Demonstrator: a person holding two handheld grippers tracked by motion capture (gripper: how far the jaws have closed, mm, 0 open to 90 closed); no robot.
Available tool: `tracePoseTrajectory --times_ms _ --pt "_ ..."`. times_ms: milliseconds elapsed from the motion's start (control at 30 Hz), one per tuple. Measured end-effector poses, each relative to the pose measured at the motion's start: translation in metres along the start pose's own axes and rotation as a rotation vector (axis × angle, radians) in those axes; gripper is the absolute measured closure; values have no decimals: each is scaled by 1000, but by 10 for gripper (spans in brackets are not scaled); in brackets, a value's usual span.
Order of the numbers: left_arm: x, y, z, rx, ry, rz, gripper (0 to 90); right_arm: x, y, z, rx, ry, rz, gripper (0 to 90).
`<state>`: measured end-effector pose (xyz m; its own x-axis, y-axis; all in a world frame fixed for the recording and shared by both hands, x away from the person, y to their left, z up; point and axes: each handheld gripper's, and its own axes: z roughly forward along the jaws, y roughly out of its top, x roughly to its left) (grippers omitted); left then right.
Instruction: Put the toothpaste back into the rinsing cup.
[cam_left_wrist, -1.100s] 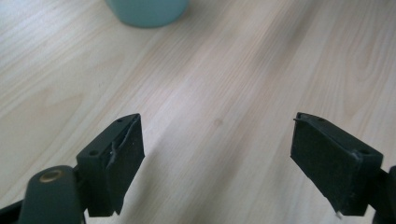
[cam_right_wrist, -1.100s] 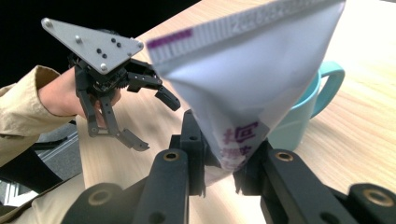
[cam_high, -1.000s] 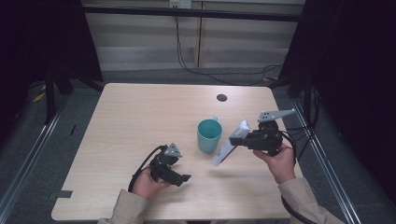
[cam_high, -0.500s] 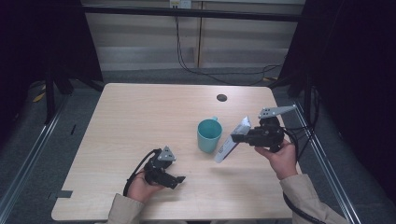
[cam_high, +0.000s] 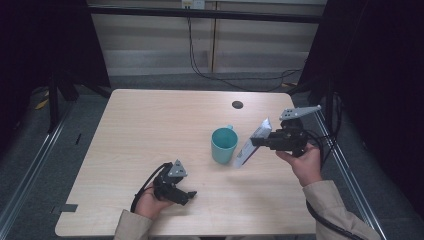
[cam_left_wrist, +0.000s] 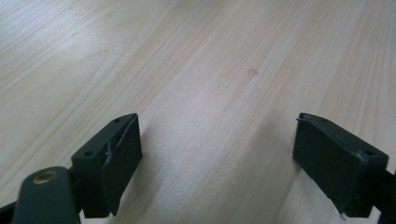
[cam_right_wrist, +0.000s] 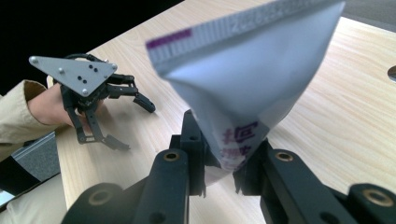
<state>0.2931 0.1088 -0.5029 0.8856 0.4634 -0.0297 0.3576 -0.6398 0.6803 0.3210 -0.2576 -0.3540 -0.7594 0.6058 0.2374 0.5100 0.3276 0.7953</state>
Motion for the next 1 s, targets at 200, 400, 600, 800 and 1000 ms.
tracePoseTrajectory --times_ms 200,400,600,800,1000 --pt "1 -4 -1 -24 -10 10 149 0 8 -3 7 -6 -3 766" --pt "1 -9 0 -72 -14 7 146 -1 16 -6 -1 -9 -4 765" --pt "2 -9 0 -71 -14 10 146 -2 24 -9 -8 -18 -5 766" --pt "2 -9 0 -69 -13 12 146 -5 32 -10 -9 -28 -2 766" --pt "2 -9 0 -69 -13 12 146 -6 42 -12 -19 -39 -2 766"
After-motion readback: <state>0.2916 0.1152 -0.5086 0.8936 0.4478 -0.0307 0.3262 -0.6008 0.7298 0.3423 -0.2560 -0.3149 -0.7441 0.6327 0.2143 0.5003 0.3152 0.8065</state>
